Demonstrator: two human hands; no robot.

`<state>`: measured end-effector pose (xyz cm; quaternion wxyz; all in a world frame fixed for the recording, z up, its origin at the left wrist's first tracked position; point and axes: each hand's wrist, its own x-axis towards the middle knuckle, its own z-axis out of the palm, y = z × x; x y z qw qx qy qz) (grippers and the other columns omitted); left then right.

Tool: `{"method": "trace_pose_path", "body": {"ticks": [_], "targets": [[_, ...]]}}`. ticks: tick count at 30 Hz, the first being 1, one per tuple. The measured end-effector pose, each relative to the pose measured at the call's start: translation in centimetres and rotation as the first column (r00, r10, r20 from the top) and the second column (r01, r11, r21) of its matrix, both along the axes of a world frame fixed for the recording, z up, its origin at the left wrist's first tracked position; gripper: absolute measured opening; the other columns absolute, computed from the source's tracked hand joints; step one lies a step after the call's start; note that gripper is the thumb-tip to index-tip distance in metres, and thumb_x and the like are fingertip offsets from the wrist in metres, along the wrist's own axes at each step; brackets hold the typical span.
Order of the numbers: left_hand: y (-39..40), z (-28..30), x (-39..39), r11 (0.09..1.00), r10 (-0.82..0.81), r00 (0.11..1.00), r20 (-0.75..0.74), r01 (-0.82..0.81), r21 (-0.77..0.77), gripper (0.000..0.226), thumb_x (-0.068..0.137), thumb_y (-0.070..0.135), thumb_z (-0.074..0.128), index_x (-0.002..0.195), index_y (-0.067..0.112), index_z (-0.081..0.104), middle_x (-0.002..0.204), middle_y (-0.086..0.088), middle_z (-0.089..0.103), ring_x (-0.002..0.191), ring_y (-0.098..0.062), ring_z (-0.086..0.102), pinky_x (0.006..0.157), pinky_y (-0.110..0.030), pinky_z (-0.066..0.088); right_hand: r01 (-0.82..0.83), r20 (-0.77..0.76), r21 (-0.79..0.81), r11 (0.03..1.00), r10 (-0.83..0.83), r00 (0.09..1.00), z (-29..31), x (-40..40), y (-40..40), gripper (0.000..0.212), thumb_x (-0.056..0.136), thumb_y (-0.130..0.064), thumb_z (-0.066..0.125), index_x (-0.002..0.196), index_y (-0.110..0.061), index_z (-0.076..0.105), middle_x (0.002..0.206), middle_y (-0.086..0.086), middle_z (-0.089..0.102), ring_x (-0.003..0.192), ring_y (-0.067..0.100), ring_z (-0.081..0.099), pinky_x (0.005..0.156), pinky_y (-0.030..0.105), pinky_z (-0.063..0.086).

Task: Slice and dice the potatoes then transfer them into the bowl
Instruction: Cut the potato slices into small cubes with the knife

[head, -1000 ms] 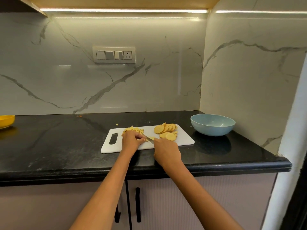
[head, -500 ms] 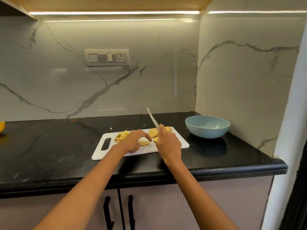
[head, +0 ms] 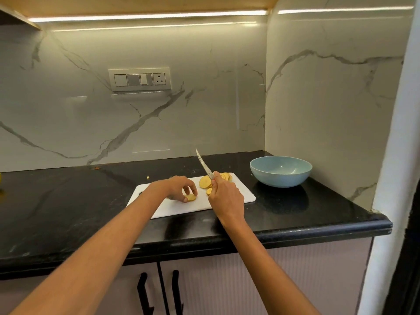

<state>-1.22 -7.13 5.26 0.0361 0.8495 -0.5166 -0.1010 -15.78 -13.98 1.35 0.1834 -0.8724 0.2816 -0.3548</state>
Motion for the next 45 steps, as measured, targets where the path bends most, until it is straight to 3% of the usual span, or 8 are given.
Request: {"method": "trace_pose_path", "body": {"ticks": [3, 8, 14, 24, 31, 35, 39, 45], "targets": [[0.8, -0.4, -0.4, 0.999, 0.047, 0.998, 0.029, -0.047, -0.001, 0.033, 0.090, 0.018, 0.058, 0.122, 0.019, 0.054, 0.122, -0.007, 0.053, 0.110, -0.022, 0.051, 0.095, -0.029, 0.041, -0.008, -0.050, -0.012, 1.000, 0.007, 0.999, 0.0, -0.3, 0.3, 0.042, 0.102, -0.020, 0.033, 0.144, -0.018, 0.034, 0.103, 0.007, 0.065, 0.086, 0.017, 0.060, 0.066, 0.024, 0.040], [2.6, -2.3, -0.7, 0.970, 0.100, 0.994, 0.034, -0.090, -0.227, 0.034, 0.088, 0.027, 0.061, 0.120, 0.016, 0.057, 0.116, -0.008, 0.057, 0.100, -0.021, 0.053, 0.080, -0.025, 0.039, -0.045, -0.198, -0.057, 0.997, 0.033, 0.980, 0.2, -1.1, 1.1, 0.032, 0.100, -0.019, 0.037, 0.129, -0.018, 0.050, 0.104, 0.007, 0.065, 0.089, 0.019, 0.062, 0.070, 0.027, 0.044], [5.1, -5.4, -1.0, 0.709, 0.142, 0.982, -0.124, -0.188, -0.679, 0.036, 0.081, 0.020, 0.070, 0.114, 0.007, 0.063, 0.111, -0.010, 0.062, 0.090, -0.013, 0.052, 0.079, -0.020, 0.038, -0.002, -0.381, -0.183, 0.983, -0.069, 0.922, -0.2, -2.7, 4.1, 0.027, 0.097, -0.014, 0.042, 0.123, -0.011, 0.050, 0.109, 0.007, 0.063, 0.095, 0.022, 0.063, 0.069, 0.026, 0.041], [4.7, -5.7, -1.3, 0.642, 0.133, 0.967, -0.217, -0.250, -0.724, 0.035, 0.080, 0.016, 0.071, 0.112, 0.004, 0.065, 0.109, -0.011, 0.066, 0.093, -0.011, 0.056, 0.084, -0.018, 0.042, -0.068, -0.441, -0.221, 0.973, -0.038, 0.897, 0.9, -2.7, 6.7, 0.025, 0.098, -0.011, 0.044, 0.120, -0.007, 0.054, 0.115, 0.009, 0.060, 0.101, 0.022, 0.061, 0.081, 0.028, 0.046], [4.9, -5.7, -1.4, 0.620, 0.159, 0.970, -0.182, -0.242, -0.747, 0.036, 0.084, 0.022, 0.067, 0.116, 0.007, 0.064, 0.111, -0.007, 0.066, 0.090, -0.010, 0.054, 0.080, -0.019, 0.038, 0.020, -0.385, -0.095, 0.995, -0.055, 0.921, 0.9, -3.0, 6.9, 0.027, 0.097, -0.019, 0.046, 0.122, -0.011, 0.051, 0.117, 0.006, 0.060, 0.103, 0.019, 0.060, 0.079, 0.025, 0.044], [4.8, -5.7, -1.5, 0.677, 0.138, 0.974, -0.182, -0.227, -0.700, 0.029, 0.085, 0.023, 0.065, 0.111, 0.011, 0.068, 0.105, -0.006, 0.068, 0.086, -0.013, 0.055, 0.070, -0.014, 0.041, 0.010, -0.396, -0.102, 0.995, -0.050, 0.917, 0.6, -2.8, 7.6, 0.029, 0.099, -0.018, 0.044, 0.125, -0.010, 0.048, 0.120, 0.007, 0.057, 0.106, 0.019, 0.059, 0.081, 0.026, 0.044], [4.8, -5.7, -1.7, 0.698, 0.111, 0.974, -0.196, -0.217, -0.683, 0.024, 0.086, 0.022, 0.064, 0.107, 0.012, 0.070, 0.107, -0.003, 0.069, 0.095, -0.018, 0.060, 0.080, -0.023, 0.046, 0.001, -0.406, -0.123, 0.992, -0.051, 0.912, 0.6, -2.9, 8.0, 0.028, 0.099, -0.017, 0.044, 0.125, -0.009, 0.048, 0.119, 0.007, 0.057, 0.104, 0.019, 0.060, 0.081, 0.025, 0.046], [4.7, -5.5, -1.9, 0.695, 0.106, 0.974, -0.199, -0.216, -0.685, 0.018, 0.085, 0.017, 0.065, 0.100, 0.011, 0.072, 0.103, -0.002, 0.070, 0.092, -0.014, 0.059, 0.077, -0.022, 0.045, -0.024, -0.430, -0.151, 0.988, -0.044, 0.902, 0.8, -2.9, 8.3, 0.028, 0.099, -0.016, 0.043, 0.125, -0.009, 0.049, 0.119, 0.008, 0.057, 0.103, 0.020, 0.059, 0.081, 0.027, 0.045]]}}
